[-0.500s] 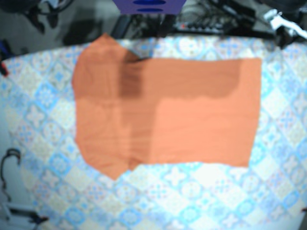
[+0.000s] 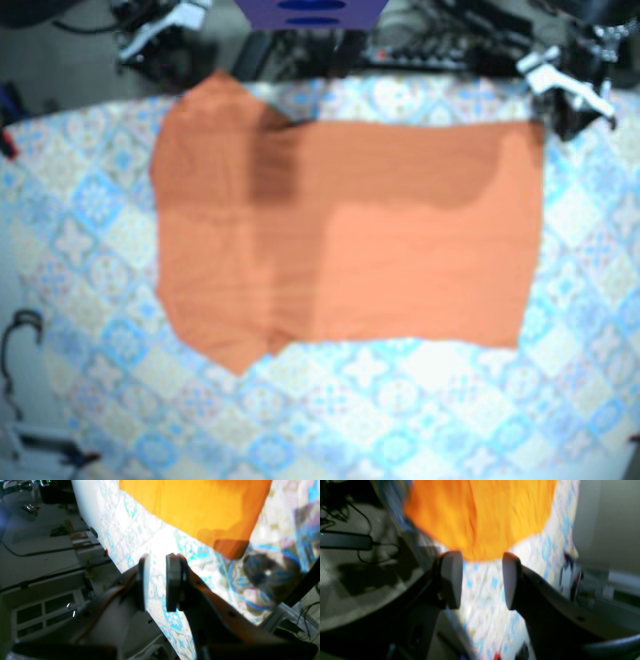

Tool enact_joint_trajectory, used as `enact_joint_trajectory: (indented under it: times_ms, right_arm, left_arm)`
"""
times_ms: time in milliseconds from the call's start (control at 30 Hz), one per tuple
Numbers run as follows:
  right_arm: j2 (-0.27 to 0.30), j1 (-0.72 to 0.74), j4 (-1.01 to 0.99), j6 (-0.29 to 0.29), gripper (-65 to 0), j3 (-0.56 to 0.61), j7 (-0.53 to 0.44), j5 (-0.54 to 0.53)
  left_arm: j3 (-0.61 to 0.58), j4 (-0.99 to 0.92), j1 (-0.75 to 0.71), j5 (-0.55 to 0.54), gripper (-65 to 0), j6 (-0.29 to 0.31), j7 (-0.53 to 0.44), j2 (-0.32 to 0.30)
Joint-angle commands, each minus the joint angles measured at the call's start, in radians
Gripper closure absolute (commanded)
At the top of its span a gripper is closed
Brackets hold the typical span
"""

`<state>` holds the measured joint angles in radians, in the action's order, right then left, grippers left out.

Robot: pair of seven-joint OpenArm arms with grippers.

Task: Fold the T-shirt properly
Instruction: 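Move both grippers down toward the orange shirt's collar-side edge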

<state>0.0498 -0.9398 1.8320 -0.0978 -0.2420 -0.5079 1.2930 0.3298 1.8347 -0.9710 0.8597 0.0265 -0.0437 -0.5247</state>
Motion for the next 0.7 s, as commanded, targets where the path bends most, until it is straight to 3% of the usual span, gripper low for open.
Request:
enact_joint_trajectory:
  times_ms: [0,333,667]
  right_arm:
    - [0.005,-0.002,0.010,0.005,-25.6,0.003,-0.004,0.004]
    - [0.014,0.135,-0.082,-0.001,-25.6,-0.012,0.005,0.044]
    - [0.107,0.262,-0.196,0.002,-25.6,-0.024,0.117,0.040]
  left_arm:
    - [-0.001,0.010,-0.010,-0.007,-11.5,-0.021,0.012,-0.010]
    - [-0.011,-0.020,-0.007,-0.012,-11.6,-0.021,0.029,-0.010]
    - [-0.011,-0.063,0.017,-0.012,-11.6,-0.021,0.028,-0.010]
